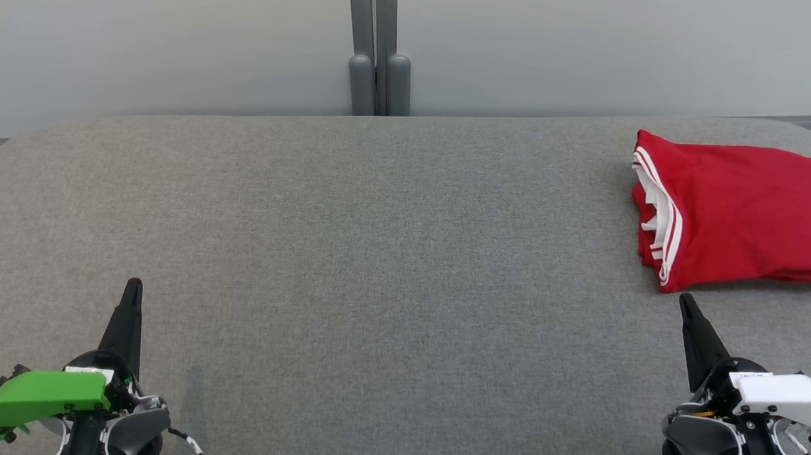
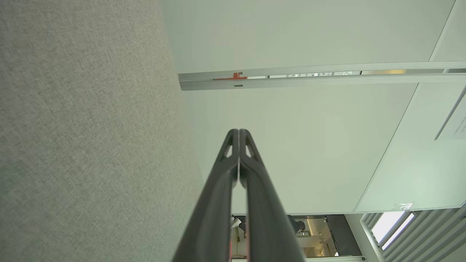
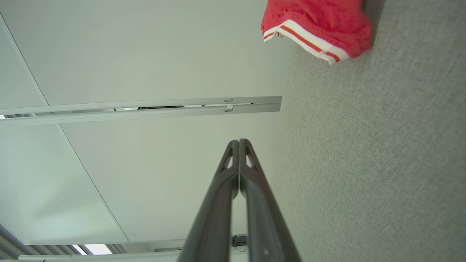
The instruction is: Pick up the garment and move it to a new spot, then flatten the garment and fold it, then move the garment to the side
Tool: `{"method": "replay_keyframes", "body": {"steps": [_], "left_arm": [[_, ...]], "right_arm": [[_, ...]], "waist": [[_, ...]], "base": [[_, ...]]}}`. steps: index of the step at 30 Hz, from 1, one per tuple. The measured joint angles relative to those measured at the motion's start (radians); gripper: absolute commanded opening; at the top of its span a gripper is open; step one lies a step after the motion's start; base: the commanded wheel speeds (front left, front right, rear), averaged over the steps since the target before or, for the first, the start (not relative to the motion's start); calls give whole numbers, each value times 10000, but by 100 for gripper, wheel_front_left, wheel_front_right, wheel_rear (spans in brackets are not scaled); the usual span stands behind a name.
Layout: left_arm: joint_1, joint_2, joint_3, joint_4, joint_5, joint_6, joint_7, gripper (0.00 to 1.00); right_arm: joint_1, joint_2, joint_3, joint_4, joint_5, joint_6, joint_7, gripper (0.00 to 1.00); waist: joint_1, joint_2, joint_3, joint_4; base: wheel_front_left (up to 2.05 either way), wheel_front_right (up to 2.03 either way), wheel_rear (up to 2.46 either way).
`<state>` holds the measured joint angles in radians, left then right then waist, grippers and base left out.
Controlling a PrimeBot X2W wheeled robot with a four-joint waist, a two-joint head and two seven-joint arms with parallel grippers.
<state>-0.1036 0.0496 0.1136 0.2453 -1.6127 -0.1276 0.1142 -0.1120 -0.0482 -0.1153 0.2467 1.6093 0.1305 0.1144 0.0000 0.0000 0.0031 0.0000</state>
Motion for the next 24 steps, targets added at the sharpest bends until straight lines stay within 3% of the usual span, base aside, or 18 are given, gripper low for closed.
{"method": "replay_keyframes", "body": {"steps": [24], "left_arm": [[0,0,0,0,-2,0,0,0]], "right_arm": [[1,0,0,0,0,0,0,0]], "waist": [[0,0,0,0]], "base": [[0,0,0]]}}
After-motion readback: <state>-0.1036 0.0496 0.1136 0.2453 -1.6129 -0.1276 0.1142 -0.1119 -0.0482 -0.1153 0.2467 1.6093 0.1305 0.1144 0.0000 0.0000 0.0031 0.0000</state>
